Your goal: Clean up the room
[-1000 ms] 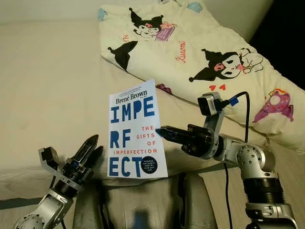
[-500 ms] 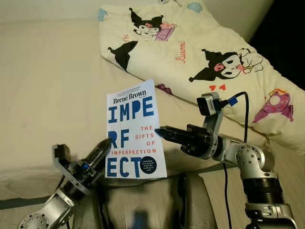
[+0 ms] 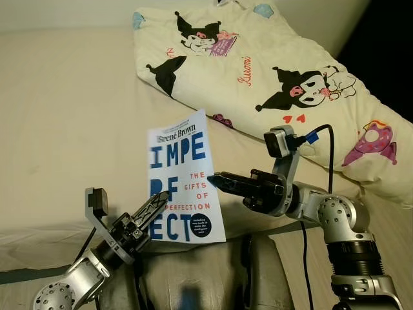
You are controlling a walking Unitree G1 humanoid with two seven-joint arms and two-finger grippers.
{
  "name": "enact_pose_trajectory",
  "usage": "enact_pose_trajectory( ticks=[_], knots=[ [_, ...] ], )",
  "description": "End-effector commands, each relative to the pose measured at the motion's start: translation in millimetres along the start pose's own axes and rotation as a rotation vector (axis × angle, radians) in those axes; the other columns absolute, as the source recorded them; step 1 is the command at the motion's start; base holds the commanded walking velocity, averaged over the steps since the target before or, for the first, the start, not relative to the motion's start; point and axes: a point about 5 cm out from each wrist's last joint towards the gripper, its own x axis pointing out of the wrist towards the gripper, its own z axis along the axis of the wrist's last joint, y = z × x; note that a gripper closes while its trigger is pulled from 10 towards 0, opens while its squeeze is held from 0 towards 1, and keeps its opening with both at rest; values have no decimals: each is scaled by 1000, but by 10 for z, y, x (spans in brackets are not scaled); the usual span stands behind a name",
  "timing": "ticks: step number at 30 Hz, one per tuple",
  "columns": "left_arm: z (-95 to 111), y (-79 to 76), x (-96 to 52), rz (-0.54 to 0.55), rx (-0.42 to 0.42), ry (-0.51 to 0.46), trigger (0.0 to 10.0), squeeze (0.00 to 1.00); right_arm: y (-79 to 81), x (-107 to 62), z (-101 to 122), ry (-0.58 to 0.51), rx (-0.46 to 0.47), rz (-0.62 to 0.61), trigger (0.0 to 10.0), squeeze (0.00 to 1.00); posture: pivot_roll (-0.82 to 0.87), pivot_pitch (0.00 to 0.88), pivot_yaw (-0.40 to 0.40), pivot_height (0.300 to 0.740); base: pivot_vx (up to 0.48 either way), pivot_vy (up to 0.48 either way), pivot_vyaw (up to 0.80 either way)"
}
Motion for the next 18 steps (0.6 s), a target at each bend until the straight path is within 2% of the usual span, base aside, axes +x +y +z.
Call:
enact_pose_trajectory(
  ticks=[1, 11, 17, 18],
  knots=[
    [-46, 32, -33, 32, 17, 46, 0, 0, 49, 51, 19, -1, -21, 47, 0, 0, 10, 266, -14, 519, 0, 0, 0],
    [-92, 3, -51, 16, 20, 68, 0, 0, 48, 56, 14, 0, -27, 43, 0, 0, 11, 265, -13, 519, 0, 0, 0],
    [64, -7, -72, 32, 85, 15, 0, 0, 19, 53, 18, 8, -55, 16, 0, 0, 10, 259, -16, 519, 0, 0, 0],
    [125, -13, -78, 31, 100, -4, 0, 0, 10, 54, 21, 9, -67, 6, 3843, 0, 11, 256, -16, 519, 0, 0, 0]
  ],
)
